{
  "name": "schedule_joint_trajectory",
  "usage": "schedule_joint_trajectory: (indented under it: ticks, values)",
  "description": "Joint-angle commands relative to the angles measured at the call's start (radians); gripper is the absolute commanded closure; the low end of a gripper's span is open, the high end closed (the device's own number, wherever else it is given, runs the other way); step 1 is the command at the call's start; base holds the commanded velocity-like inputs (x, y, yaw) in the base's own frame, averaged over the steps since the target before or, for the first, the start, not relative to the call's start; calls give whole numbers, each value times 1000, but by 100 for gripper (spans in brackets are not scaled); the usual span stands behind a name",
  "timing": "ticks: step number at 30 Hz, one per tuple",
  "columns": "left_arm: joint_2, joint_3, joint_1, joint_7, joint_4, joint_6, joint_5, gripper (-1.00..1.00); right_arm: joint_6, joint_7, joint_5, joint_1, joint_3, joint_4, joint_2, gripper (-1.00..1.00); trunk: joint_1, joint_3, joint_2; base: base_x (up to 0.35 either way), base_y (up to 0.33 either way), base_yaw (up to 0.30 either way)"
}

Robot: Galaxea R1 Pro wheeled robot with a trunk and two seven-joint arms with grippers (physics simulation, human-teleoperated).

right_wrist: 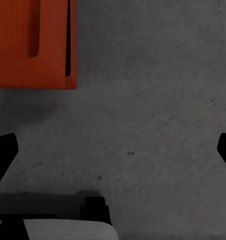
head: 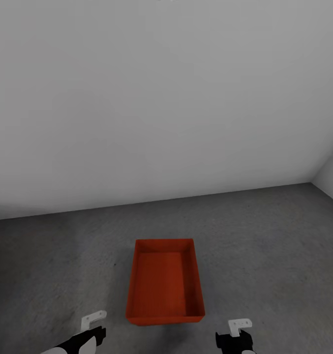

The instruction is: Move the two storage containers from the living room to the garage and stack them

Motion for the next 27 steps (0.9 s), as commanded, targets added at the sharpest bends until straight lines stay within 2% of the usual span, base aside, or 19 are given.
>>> schedule_joint_trajectory:
  ticks: [1,15,27]
  values:
    - [0,0,0,2,0,-1,5,-100,-3,-7,6,-1,5,3,1,-100,0,-1,-1,0,0,0]
    - [0,0,2,2,1,-1,6,-100,0,-7,9,-1,5,3,5,-100,0,-1,-1,-13,0,0]
    - [0,0,3,2,1,0,8,-100,0,-9,9,-1,5,3,6,-100,0,-1,-1,-278,0,0]
